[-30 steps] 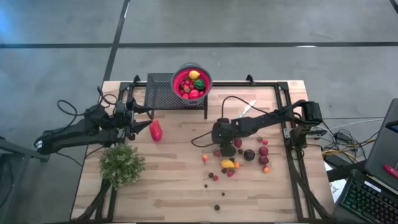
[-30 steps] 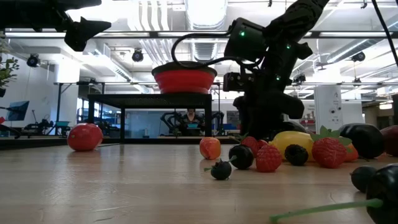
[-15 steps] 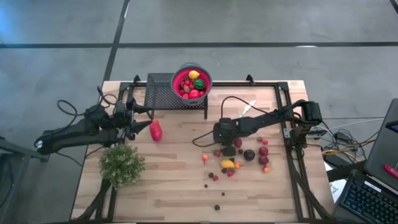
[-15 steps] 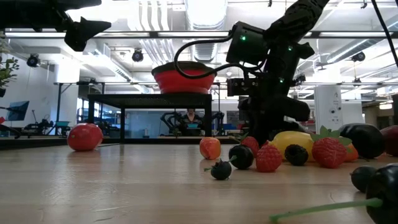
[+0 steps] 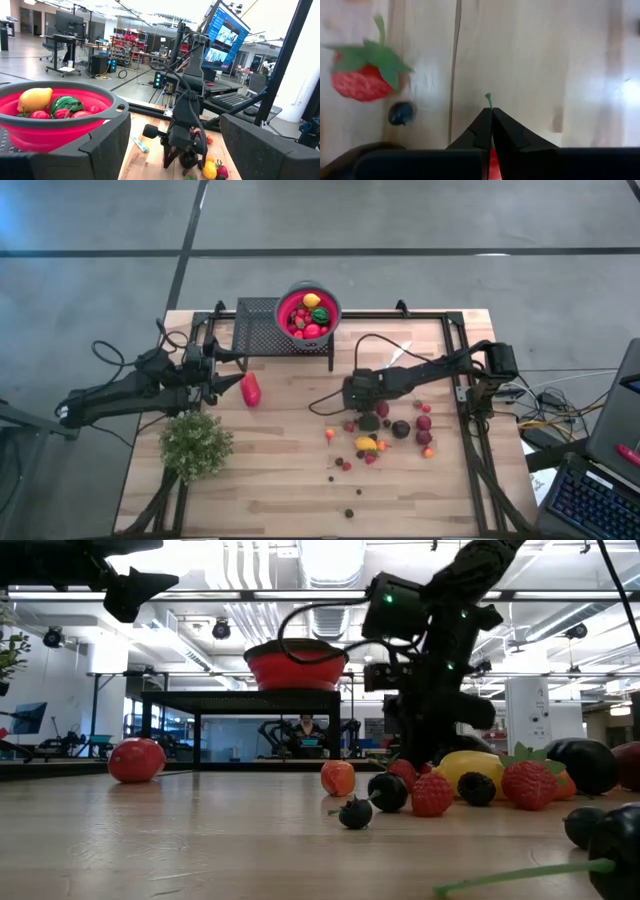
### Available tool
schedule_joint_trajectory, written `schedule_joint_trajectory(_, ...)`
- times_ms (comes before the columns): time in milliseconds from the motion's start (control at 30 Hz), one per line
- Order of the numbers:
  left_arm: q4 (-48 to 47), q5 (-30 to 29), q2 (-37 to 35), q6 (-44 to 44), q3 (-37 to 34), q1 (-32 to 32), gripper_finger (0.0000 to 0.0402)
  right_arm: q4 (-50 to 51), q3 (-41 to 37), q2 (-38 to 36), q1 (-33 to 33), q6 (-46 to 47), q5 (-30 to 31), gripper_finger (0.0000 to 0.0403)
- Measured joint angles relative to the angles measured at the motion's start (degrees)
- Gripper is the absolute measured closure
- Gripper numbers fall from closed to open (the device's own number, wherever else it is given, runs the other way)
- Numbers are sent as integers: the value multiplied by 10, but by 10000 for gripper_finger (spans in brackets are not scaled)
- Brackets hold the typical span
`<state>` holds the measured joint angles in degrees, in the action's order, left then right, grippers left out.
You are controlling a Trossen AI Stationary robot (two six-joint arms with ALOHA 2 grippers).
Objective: Pick & Place Fruit
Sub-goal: Put the red cherry into the red gray strainer bowl on the shelf
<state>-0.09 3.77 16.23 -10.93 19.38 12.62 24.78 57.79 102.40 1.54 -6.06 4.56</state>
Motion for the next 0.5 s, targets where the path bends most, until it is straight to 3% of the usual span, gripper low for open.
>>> schedule_joint_trajectory(500, 0, 0, 0, 0, 0, 0, 90, 104, 131, -9, 0, -53, -3, 394)
